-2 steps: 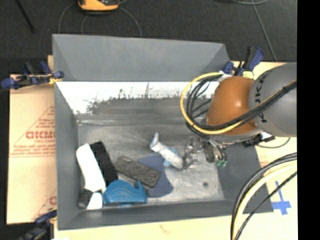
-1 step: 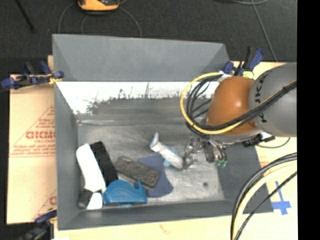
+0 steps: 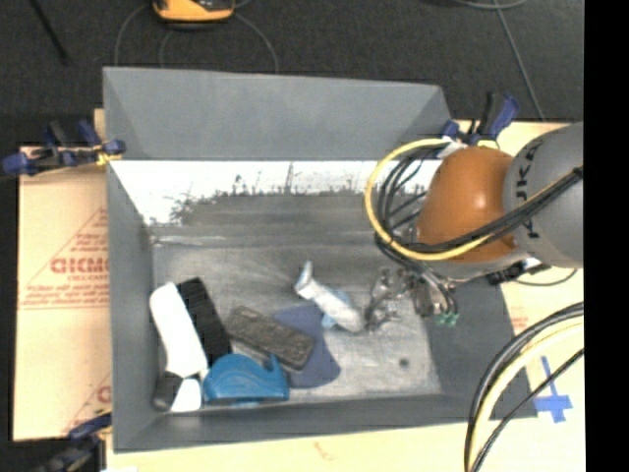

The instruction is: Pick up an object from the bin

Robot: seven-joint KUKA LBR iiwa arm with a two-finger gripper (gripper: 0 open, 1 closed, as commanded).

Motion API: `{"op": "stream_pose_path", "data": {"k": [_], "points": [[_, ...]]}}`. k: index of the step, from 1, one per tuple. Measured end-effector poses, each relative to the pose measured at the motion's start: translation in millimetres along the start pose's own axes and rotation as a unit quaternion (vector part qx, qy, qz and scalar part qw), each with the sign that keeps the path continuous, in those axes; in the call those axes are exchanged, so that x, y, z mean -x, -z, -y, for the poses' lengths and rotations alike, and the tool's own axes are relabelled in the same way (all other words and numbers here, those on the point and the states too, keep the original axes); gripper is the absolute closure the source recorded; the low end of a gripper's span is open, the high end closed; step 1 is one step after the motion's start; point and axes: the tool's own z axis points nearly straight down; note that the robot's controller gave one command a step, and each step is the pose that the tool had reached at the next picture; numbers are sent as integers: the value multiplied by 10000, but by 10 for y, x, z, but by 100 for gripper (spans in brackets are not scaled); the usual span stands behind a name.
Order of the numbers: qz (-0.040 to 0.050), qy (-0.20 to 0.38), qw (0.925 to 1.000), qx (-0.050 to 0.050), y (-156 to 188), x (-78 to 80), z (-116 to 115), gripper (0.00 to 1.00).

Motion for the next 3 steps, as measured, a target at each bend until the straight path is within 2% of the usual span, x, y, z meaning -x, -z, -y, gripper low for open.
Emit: {"op": "stream_pose_path", "data": {"k": [1, 2, 3], "points": [[-5, 204, 9998, -6, 109, 141, -241, 100], [-2, 321, 9995, 11, 214, -80, -233, 100], [2, 1119, 9937, 8, 378, -220, -539, 0]]}}
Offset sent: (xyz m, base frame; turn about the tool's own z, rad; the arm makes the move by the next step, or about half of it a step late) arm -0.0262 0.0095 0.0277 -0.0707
